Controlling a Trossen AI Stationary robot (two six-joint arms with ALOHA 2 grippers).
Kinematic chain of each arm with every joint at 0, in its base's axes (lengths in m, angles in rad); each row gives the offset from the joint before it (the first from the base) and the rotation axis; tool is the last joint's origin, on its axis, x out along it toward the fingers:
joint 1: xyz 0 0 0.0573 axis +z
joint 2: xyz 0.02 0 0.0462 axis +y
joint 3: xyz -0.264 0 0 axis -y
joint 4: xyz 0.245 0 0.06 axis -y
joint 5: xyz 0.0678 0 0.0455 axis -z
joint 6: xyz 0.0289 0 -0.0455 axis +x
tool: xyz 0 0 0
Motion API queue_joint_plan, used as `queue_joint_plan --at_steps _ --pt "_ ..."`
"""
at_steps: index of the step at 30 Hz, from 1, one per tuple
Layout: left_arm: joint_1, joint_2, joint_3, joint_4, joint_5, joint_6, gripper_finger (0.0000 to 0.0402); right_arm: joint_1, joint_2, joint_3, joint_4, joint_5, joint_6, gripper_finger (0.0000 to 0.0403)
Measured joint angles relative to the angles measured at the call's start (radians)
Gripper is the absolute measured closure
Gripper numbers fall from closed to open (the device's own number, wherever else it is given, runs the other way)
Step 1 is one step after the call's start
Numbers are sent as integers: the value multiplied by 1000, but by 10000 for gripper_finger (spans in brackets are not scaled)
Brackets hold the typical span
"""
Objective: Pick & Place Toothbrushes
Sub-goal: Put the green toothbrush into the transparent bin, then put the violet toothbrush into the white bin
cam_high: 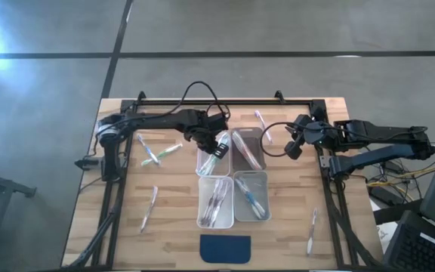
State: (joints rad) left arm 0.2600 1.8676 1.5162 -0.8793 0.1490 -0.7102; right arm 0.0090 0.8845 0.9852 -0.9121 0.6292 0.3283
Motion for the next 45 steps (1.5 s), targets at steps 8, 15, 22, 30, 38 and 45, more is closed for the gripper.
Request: queue_joint_plan --at_steps 8,15,22,30,38,45 --pt "14 30 0 5 9 8 401 0 0 -2 -4 0 0 340" --pt "16 55 0 15 27 41 384 0 0 -8 -5 0 0 321" --pt "16 44 4 15 43 44 329 0 0 -13 -11 0 0 308" --pt "18 41 31 17 56 45 248 0 0 -13 -17 0 1 313" --pt "33 41 91 11 195 98 209 0 0 -13 -19 0 4 343" --pt "44 38 178 -72 245 119 207 0 0 -13 -31 -1 8 358"
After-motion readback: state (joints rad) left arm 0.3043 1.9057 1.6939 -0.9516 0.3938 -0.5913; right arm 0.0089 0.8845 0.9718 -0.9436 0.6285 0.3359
